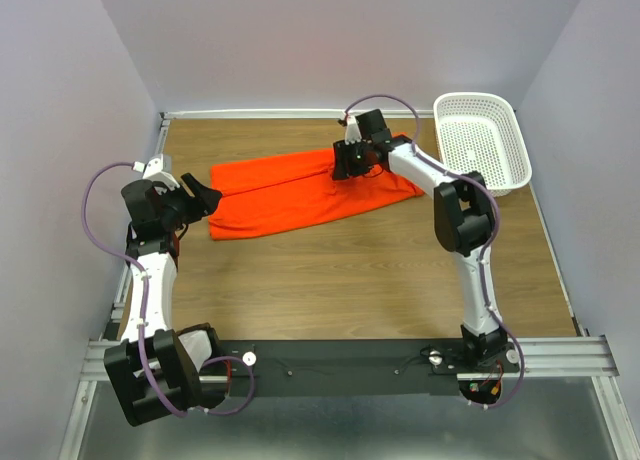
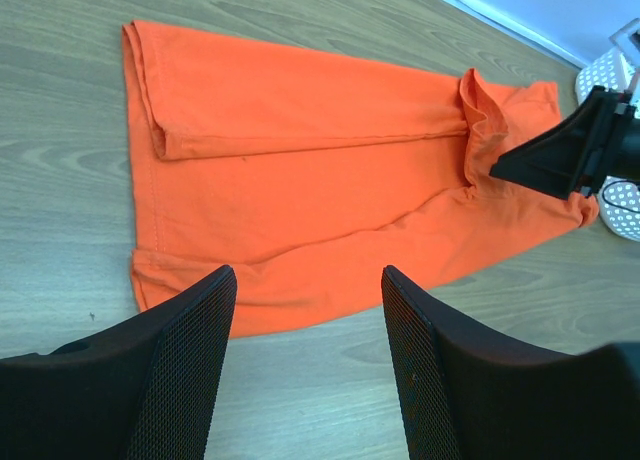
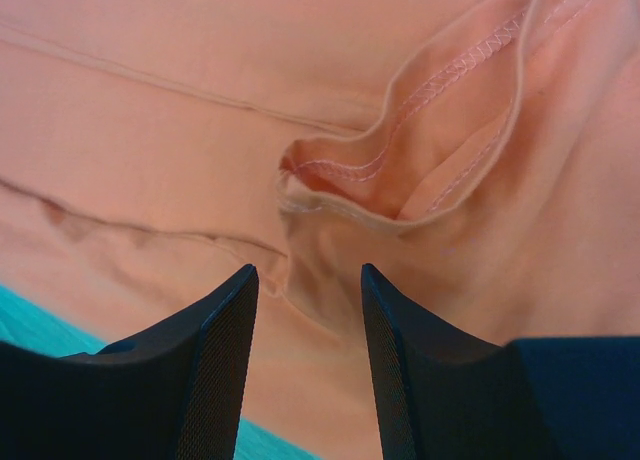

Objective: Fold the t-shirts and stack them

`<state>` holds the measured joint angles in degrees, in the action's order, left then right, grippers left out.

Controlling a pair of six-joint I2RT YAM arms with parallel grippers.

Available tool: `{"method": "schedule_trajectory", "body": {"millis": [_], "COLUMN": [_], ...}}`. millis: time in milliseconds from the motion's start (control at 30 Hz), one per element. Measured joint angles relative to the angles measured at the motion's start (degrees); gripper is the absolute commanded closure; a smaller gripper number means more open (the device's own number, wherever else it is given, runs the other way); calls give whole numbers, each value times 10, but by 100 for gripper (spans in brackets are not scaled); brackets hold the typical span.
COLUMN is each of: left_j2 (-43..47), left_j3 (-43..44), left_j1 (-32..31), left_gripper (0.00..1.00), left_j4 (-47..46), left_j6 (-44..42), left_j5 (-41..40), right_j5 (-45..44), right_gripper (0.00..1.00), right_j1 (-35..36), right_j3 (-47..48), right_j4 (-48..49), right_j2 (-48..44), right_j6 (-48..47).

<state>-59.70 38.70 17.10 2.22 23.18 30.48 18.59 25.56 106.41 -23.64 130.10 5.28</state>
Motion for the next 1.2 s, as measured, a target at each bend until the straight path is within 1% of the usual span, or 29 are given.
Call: {"method": "schedule_trajectory", "body": {"millis": [133, 233, 367, 533, 633, 667, 733, 833, 900, 933, 967, 1000, 1033, 1067, 1100, 1133, 1167, 1200], "left_j2": [0, 0, 0, 0, 0, -1, -2, -5, -5, -5, -5, -5, -5, -5, -5, -5, -5, -5], "left_j3": [0, -1, -1, -1, -1, -1, -1, -1, -1, -1, -1, -1, -1, -1, -1, -1, -1, -1], "left_j1": [0, 0, 0, 0, 0, 0, 0, 0, 0, 0, 0, 0, 0, 0, 0, 0, 0, 0], "left_gripper": [32, 32, 32, 32, 32, 32, 32, 32, 32, 32, 32, 32, 32, 32, 32, 32, 32, 32], "left_j4": [0, 0, 0, 0, 0, 0, 0, 0, 0, 0, 0, 0, 0, 0, 0, 0, 0, 0], "left_j6": [0, 0, 0, 0, 0, 0, 0, 0, 0, 0, 0, 0, 0, 0, 0, 0, 0, 0], "left_j5": [0, 0, 0, 0, 0, 0, 0, 0, 0, 0, 0, 0, 0, 0, 1, 2, 3, 5], "right_j5": [-15, -14, 3, 48, 96, 103, 147, 191, 198, 199, 190, 179, 156, 143, 123, 103, 90, 78], "right_gripper": [47, 48, 49, 50, 50, 50, 50, 50, 50, 50, 45, 45, 45, 45, 45, 46, 48, 48], "right_j1": [3, 3, 3, 4, 5, 5, 5, 5, 5, 5, 3, 3, 1, 0, -5, -16, -26, -54], "right_j3": [18, 49, 125, 203, 233, 236, 238, 236, 212, 184, 146, 111, 46, 19, -27, -65, -88, -130], "right_j4": [-1, -3, -5, -7, -14, -14, -16, -18, -22, -21, -23, -30, -24, -27, -29, -26, -21, -15], "right_j2": [20, 38, 88, 150, 174, 176, 178, 171, 149, 120, 84, 47, -18, -46, -101, -156, -185, -234], "right_j6": [22, 36, 52, 66, 66, 66, 52, 15, -20, -43, -61, -79, -103, -113, -127, -139, -146, -156]}}
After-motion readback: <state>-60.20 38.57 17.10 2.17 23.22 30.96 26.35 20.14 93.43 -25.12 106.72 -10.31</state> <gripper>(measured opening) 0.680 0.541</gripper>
